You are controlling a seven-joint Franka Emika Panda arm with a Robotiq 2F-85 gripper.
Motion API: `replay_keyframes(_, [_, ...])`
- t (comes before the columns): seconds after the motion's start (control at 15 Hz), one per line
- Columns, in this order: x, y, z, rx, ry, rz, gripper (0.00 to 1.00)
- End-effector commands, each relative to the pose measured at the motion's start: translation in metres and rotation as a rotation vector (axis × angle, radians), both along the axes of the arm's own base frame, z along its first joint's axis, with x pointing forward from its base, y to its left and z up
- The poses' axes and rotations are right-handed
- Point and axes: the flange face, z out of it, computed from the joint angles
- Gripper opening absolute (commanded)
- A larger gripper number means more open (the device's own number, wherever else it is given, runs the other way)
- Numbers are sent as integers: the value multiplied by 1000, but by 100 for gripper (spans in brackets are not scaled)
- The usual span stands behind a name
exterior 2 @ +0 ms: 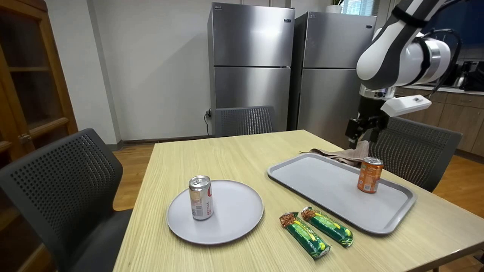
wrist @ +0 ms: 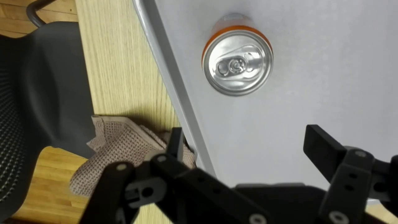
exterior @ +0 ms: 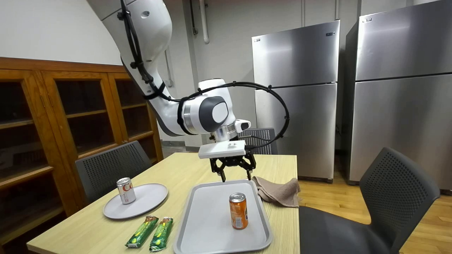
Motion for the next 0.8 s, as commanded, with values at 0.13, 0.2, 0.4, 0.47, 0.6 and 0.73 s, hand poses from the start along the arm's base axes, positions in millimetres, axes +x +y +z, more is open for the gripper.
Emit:
replay_keyframes(0.13, [-3, 37, 32, 17, -57, 53, 100])
replay_keyframes(0.2, [-2, 46, 35, 20, -62, 65, 100])
replay_keyframes(0.4, [-1, 75, 42, 27, -73, 105, 100])
replay_keyframes(0.47, [-1, 85, 44, 29, -75, 122, 100])
replay_keyframes(0.6, [-1, 104, 46, 32, -78, 154, 100])
replay_keyframes(0.73, [-2, 125, 48, 34, -79, 190, 100])
